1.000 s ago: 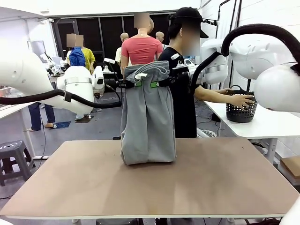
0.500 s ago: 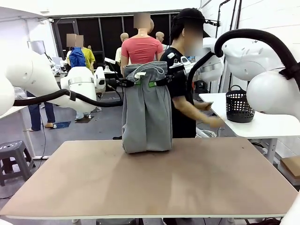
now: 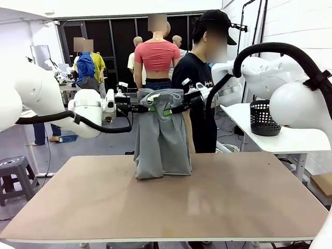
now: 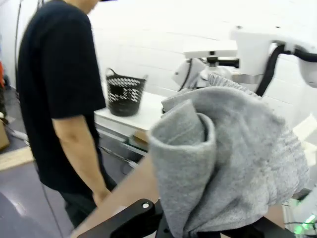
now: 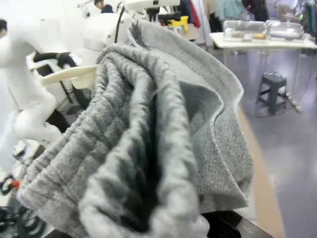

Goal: Fold the training pants.
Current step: Fold the Training pants in half.

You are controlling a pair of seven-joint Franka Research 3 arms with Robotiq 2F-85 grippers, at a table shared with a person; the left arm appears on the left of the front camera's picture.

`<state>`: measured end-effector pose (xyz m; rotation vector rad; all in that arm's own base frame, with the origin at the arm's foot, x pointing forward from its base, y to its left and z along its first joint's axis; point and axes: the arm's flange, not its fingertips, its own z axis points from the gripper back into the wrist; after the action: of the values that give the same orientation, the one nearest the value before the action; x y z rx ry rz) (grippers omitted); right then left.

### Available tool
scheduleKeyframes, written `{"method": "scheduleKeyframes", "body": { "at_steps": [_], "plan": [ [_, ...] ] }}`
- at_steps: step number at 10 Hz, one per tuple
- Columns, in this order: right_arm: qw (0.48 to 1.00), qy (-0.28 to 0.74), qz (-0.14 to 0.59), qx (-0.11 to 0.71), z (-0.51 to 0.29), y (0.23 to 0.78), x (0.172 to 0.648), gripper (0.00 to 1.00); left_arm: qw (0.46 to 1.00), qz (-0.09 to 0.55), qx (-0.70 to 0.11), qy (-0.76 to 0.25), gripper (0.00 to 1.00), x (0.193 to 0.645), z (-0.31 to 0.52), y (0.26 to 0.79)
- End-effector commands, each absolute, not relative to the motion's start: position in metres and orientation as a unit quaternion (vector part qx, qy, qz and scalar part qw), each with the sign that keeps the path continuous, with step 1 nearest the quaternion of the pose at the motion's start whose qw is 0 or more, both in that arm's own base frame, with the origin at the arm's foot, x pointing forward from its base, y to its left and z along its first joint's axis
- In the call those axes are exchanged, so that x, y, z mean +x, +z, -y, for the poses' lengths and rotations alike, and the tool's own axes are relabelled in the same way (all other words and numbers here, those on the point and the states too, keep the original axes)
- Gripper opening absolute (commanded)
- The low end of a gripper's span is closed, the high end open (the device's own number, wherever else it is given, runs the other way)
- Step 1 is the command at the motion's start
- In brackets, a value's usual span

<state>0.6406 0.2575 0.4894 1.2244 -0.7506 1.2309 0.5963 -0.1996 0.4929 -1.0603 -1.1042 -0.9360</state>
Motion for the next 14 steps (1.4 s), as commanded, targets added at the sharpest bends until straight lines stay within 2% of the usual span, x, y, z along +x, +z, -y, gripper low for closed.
{"method": "scheduleKeyframes", "body": {
  "at_steps": [1, 3, 7, 8, 9, 12, 13, 14],
  "plan": [
    [0.587, 0.506, 0.265, 0.575, -0.245, 0.473, 0.616, 0.0, 0.635, 0.423, -0.497, -0.413, 0.0, 0.57, 0.18, 0.495],
    [0.578, 0.495, 0.24, 0.603, -0.242, 0.456, 0.593, 0.0, 0.646, 0.398, -0.511, -0.404, 0.0, 0.543, 0.175, 0.46],
    [0.569, 0.473, 0.237, 0.63, -0.25, 0.418, 0.552, 0.0, 0.656, 0.388, -0.533, -0.368, 0.0, 0.494, 0.181, 0.407],
    [0.574, 0.486, 0.245, 0.612, -0.251, 0.425, 0.564, 0.0, 0.653, 0.418, -0.508, -0.375, 0.0, 0.494, 0.183, 0.419],
    [0.574, 0.483, 0.219, 0.624, -0.255, 0.412, 0.566, 0.0, 0.652, 0.37, -0.543, -0.379, 0.0, 0.506, 0.188, 0.408],
    [0.575, 0.483, 0.221, 0.622, -0.255, 0.409, 0.562, 0.0, 0.652, 0.37, -0.543, -0.379, 0.0, 0.506, 0.188, 0.408],
    [0.581, 0.472, 0.217, 0.627, -0.248, 0.408, 0.549, 0.0, 0.652, 0.379, -0.538, -0.376, 0.0, 0.5, 0.188, 0.406],
    [0.586, 0.459, 0.209, 0.634, -0.242, 0.399, 0.536, 0.0, 0.653, 0.361, -0.558, -0.363, 0.0, 0.488, 0.185, 0.4]
  ]
}}
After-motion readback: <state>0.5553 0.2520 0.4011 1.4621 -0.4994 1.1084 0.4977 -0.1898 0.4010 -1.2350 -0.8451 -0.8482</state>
